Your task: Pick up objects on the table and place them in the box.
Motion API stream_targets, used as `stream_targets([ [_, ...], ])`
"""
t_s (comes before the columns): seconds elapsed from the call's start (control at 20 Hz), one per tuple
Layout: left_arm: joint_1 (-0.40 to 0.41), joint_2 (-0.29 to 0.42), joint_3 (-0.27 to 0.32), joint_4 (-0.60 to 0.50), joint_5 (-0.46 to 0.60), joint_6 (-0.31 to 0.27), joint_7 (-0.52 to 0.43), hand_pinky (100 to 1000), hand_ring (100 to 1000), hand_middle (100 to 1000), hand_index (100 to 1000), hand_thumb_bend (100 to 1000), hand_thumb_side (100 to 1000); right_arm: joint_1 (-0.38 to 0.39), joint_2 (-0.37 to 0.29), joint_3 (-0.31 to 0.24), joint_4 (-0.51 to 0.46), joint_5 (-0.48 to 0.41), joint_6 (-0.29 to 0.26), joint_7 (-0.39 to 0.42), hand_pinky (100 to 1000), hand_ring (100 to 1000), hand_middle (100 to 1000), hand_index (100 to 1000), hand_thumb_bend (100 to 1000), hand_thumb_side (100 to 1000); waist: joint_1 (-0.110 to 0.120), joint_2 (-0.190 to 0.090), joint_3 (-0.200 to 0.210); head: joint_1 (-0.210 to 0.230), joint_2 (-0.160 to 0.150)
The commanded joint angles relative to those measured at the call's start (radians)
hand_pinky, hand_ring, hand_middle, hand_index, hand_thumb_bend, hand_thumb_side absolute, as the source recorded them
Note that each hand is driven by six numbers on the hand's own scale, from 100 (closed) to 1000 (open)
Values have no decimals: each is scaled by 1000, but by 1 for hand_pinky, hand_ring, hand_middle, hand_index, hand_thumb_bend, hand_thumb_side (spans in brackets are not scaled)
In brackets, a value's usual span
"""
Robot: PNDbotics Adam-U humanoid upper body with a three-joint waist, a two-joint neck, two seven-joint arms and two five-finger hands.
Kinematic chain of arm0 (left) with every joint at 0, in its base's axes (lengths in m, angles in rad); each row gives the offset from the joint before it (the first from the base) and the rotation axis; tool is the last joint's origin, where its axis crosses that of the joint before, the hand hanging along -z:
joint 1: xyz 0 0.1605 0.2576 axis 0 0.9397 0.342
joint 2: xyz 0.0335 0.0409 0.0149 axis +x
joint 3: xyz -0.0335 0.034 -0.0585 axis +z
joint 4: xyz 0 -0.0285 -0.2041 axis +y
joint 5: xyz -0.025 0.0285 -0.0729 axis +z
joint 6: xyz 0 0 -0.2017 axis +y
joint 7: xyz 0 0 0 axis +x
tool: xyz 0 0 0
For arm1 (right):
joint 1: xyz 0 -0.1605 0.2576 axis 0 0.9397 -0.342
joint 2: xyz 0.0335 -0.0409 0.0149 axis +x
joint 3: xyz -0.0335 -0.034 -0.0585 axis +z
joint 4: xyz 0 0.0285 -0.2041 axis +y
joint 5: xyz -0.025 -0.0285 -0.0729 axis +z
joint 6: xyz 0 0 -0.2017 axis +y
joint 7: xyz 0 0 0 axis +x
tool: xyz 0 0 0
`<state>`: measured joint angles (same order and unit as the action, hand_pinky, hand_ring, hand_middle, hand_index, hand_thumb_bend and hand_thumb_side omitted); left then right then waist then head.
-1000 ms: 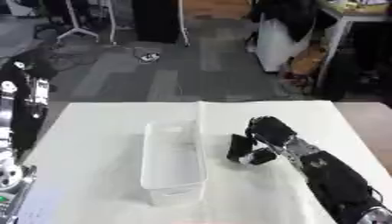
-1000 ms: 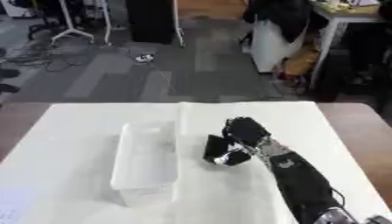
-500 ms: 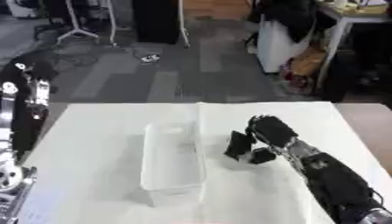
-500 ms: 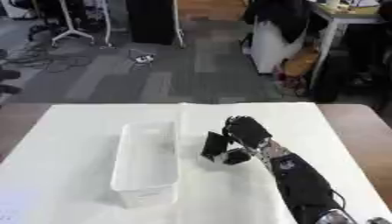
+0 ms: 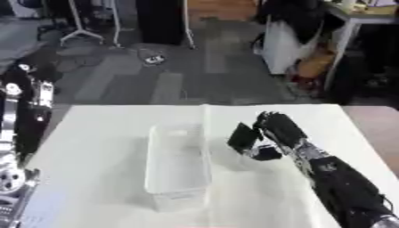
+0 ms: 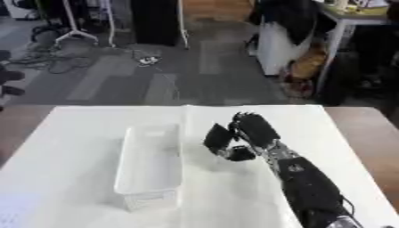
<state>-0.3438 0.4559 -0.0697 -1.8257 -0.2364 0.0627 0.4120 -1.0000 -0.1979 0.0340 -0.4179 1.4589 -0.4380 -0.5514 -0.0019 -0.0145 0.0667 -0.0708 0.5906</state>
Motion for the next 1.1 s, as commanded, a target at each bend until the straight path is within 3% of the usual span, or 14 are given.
stream_targets([
  [0.05, -15, 12, 6, -12, 2, 0, -1, 572, 709, 826, 861, 155, 1000, -12, -6, -7, -59, -36, -12, -11, 100, 137, 138, 317, 527, 686, 4, -10, -1, 4, -14],
  [0.45, -16, 12, 7, -12, 2, -1, 0, 572, 709, 826, 861, 155, 1000, -3, 0, -18, -133, -122, -21, -3, 100, 125, 125, 333, 516, 672, 4, -10, 0, 6, -16],
  [1.1, -17, 11, 6, -12, 2, -1, -1, 572, 709, 827, 861, 155, 1000, 4, 20, 5, -222, -336, -95, 49, 100, 102, 100, 358, 510, 673, 4, -10, 2, 10, -20],
])
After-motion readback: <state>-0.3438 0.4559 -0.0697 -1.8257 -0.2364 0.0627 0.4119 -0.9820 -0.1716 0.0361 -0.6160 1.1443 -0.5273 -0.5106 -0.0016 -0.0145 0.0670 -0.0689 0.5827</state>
